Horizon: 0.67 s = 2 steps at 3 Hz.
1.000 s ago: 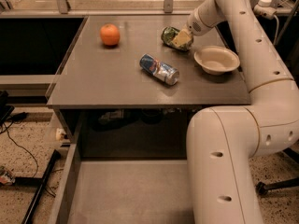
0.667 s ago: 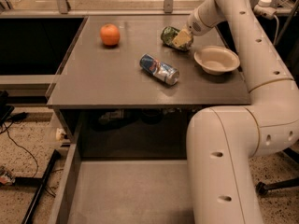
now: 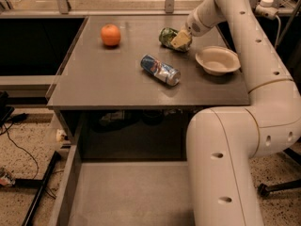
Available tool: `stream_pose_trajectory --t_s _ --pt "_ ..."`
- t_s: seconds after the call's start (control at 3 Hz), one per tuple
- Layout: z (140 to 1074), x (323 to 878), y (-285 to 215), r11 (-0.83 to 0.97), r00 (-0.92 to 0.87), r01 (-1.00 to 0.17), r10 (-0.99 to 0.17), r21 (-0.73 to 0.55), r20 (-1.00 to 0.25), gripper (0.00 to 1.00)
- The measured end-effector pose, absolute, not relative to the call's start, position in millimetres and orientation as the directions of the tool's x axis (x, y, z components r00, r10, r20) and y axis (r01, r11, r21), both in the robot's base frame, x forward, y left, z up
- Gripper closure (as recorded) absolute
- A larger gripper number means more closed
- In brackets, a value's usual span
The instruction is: Place green can into top drawer
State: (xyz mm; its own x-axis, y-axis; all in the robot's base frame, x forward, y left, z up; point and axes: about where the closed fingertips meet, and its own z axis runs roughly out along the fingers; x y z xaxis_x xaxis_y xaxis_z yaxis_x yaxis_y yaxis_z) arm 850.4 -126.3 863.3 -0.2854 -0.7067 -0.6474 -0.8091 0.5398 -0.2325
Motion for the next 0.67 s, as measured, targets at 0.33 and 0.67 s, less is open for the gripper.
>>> stream_pose_trajectory --t_s 0.33,0.67 --pt "883 842 -130 0.508 -0.23 -0.821 -0.713 -0.261 -0.663 1.0" --pt "907 830 -144 0.491 -0.186 -0.821 -0.712 -0.291 -0.677 1.0"
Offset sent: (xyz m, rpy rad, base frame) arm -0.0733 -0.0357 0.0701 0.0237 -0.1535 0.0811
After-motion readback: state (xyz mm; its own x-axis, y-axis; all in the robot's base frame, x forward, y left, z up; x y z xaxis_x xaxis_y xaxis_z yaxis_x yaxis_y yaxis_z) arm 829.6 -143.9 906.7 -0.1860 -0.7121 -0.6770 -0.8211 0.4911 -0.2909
